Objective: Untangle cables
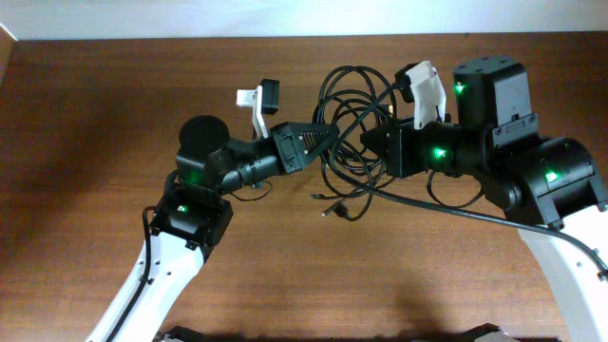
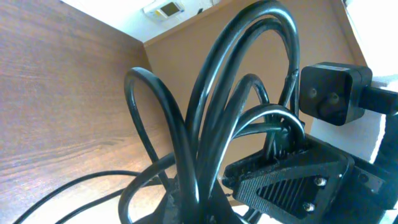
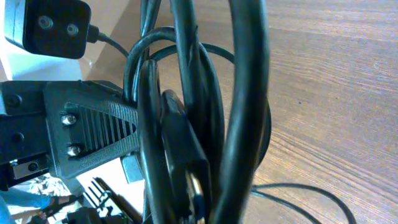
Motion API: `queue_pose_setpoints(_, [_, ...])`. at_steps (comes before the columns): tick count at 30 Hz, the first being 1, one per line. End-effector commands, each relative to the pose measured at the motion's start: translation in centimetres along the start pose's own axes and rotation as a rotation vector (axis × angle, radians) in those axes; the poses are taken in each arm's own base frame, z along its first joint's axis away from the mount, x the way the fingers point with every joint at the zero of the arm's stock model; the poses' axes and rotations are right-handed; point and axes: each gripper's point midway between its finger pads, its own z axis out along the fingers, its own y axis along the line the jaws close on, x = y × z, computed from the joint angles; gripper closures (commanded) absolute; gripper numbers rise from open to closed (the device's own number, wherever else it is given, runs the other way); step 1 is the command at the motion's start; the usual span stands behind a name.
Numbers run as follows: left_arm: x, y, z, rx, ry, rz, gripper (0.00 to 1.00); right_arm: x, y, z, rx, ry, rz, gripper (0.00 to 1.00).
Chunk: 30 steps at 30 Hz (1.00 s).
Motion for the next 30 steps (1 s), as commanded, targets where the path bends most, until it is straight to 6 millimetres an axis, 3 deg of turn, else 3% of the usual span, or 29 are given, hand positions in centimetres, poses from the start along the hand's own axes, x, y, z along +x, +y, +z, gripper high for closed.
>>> queue_pose_setpoints(1, [-1.3, 0.1, -0.4, -0.019, -0.057, 0.092, 0.62, 0.0, -0.9, -0.2, 0.062, 0.001, -0.001, 0.96])
queue_pose_setpoints(2, [-1.4, 0.4, -0.6, -0.031, -0.060, 0.118, 0.41, 0.2, -1.5, -0.3, 0.094, 0.005, 0.006, 0.96])
queue_pose_setpoints(5, [-1.5, 1.1, -1.0, -0.050, -0.047, 0.159, 0.04, 0.3, -3.5, -0.7, 0.210, -0.007, 0.050, 0.96])
queue_pose_setpoints(6, [-1.2, 0.9, -1.1, -0.035, -0.026, 0.189, 0.01, 0.3, -3.8, -0.8, 0.230, -0.011, 0.058, 0.96])
queue_pose_setpoints(10, [0.8, 0.1, -1.3, 0.049, 0.080, 0.465, 0.01, 0.3, -3.5, -1.0, 0.218, -0.017, 0.054, 0.96])
queue_pose_setpoints(14, [2.2, 2.0, -1.4, 0.013, 0.144, 0.653, 0.01, 0.8, -1.4, -0.7, 0.094, 0.017, 0.012, 0.96])
queue_pose_setpoints(19, [1.0, 2.8, -1.4, -0.058, 0.096, 0.685, 0.01, 1.7, 1.9, -0.7, -0.098, 0.061, -0.129, 0.96])
queue_pose_setpoints(25, [0.0, 1.9, -1.2, -0.043, 0.048, 0.738, 0.01, 2.6, 2.3, -0.8, -0.133, 0.100, -0.133, 0.96])
queue_pose_setpoints(30, [0.2, 1.8, -1.1, -0.038, 0.056, 0.735, 0.01, 2.9, 3.6, -1.1, -0.208, 0.109, -0.147, 0.96])
